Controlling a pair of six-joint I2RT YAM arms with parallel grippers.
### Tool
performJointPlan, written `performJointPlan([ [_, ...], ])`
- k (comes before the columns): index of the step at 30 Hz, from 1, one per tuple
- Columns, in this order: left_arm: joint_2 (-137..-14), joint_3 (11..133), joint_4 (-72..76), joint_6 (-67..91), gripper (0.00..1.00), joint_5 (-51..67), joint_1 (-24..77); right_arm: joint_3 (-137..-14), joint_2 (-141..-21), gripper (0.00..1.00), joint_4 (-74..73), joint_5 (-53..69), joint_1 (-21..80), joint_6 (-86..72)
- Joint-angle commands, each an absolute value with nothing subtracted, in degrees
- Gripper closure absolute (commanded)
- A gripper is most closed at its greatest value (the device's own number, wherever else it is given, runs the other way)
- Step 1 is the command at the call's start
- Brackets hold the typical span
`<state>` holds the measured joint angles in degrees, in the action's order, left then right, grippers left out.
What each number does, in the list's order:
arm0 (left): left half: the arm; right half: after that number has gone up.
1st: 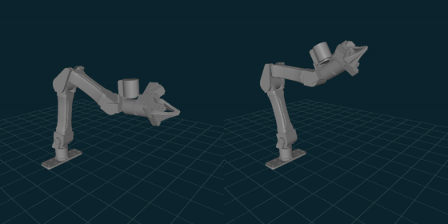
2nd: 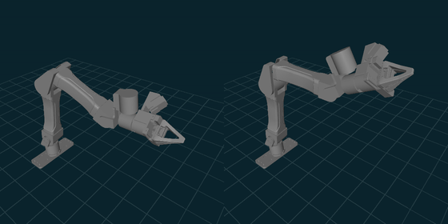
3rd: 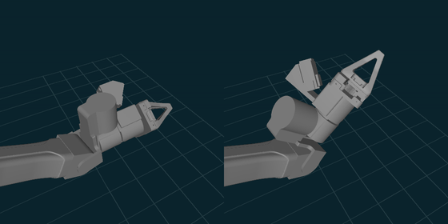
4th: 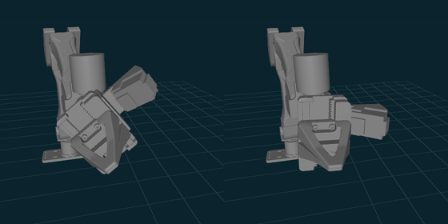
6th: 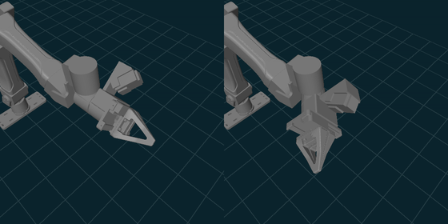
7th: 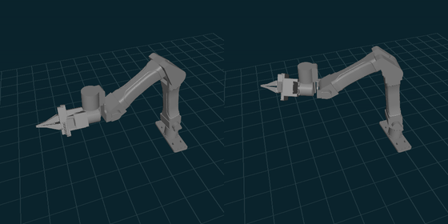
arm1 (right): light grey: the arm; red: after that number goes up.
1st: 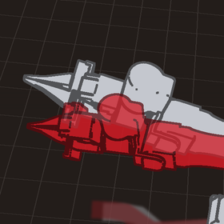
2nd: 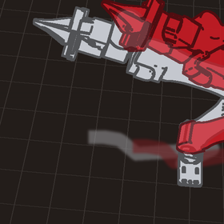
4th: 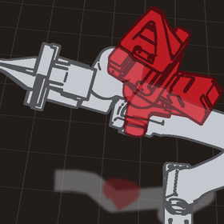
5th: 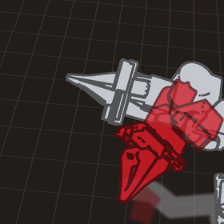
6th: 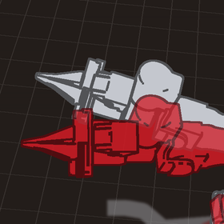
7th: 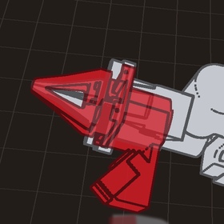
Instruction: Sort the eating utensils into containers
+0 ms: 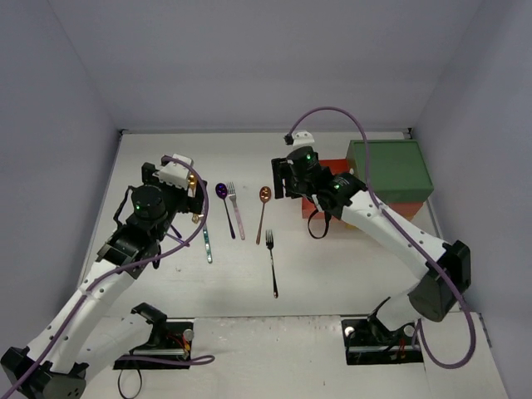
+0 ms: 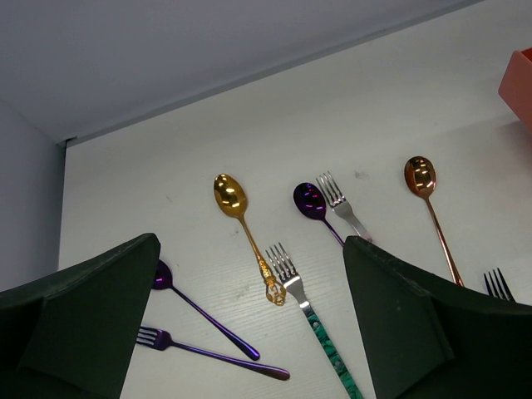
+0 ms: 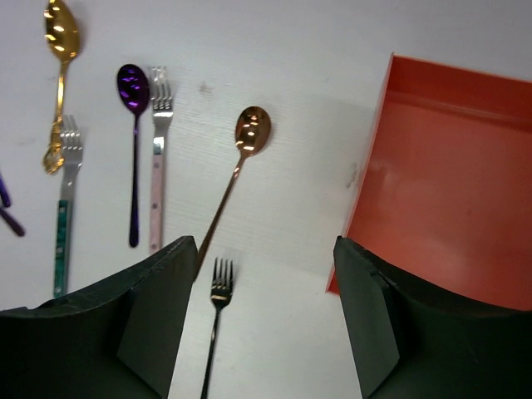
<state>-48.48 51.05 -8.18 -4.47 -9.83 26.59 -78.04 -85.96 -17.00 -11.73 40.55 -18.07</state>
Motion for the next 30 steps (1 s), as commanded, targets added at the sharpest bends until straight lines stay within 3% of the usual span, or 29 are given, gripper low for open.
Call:
performJointPlan([
  [1, -45.24, 52.67, -8.81, -3.96, 0.09, -13.3, 26.46, -72.18, -82.53, 0.38, -16.17, -15.21, 45.44, -22.14],
  [13, -30.37, 44.07, -17.77, -1.85, 0.09, -17.65, 26.46, -58.19, -89.64, 0.5, -9.51, -15.35, 56.61, -37.23],
  [30, -31.56, 44.03, -18.19, -1.94, 0.09, -18.11, 26.46, -56.62, -100.67, 0.75, -7.57, -15.76, 58.62, -43.73],
])
